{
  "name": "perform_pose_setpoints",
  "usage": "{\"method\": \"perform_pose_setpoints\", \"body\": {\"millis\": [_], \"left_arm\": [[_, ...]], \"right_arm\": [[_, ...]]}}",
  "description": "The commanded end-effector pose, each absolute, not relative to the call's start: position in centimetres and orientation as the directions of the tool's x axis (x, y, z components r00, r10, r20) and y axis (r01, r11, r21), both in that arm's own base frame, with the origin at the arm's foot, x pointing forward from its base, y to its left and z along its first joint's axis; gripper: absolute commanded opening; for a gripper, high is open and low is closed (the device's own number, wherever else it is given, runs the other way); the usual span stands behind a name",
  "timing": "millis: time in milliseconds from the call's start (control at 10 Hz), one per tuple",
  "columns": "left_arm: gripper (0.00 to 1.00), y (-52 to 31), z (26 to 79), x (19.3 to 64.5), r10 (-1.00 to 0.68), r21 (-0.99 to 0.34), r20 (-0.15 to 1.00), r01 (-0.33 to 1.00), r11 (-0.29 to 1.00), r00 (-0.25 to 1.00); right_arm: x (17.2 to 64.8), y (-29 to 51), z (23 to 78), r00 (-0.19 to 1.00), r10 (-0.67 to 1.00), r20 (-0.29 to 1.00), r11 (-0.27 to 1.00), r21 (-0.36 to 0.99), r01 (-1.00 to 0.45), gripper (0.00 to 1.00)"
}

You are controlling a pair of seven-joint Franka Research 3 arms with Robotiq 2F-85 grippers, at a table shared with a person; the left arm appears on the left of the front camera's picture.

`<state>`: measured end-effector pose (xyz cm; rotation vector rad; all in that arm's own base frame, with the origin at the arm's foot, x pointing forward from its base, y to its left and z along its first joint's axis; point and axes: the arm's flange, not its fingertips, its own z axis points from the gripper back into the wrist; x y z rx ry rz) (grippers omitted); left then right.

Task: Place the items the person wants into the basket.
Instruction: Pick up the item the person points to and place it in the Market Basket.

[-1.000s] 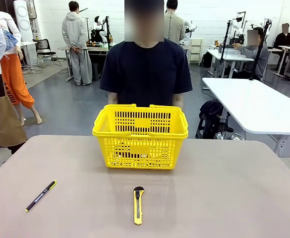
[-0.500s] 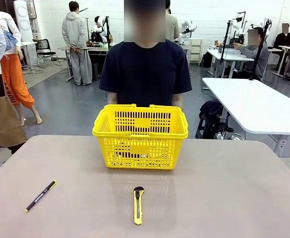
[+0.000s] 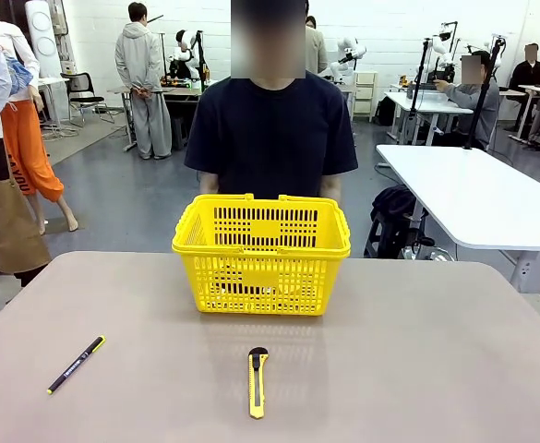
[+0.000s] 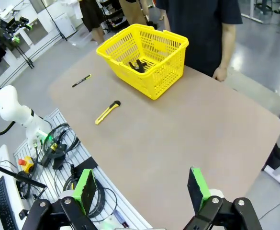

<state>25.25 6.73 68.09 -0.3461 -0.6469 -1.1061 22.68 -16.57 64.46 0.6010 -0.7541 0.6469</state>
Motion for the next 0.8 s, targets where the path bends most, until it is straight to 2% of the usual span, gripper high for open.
{"method": "perform_pose_setpoints", "body": {"millis": [0, 700], "left_arm": [[1.00, 6.70, 68.11, 25.19, -0.710, 0.055, 0.643, 0.908, 0.416, 0.286], [1.00, 6.70, 68.11, 25.19, -0.710, 0.055, 0.643, 0.908, 0.416, 0.286]], "right_arm": [[22.58, -16.76, 64.41, 0.559, 0.310, 0.769, 0.652, 0.256, -0.714, 1.00], [22.58, -16.76, 64.41, 0.559, 0.310, 0.769, 0.652, 0.256, -0.714, 1.00]]}}
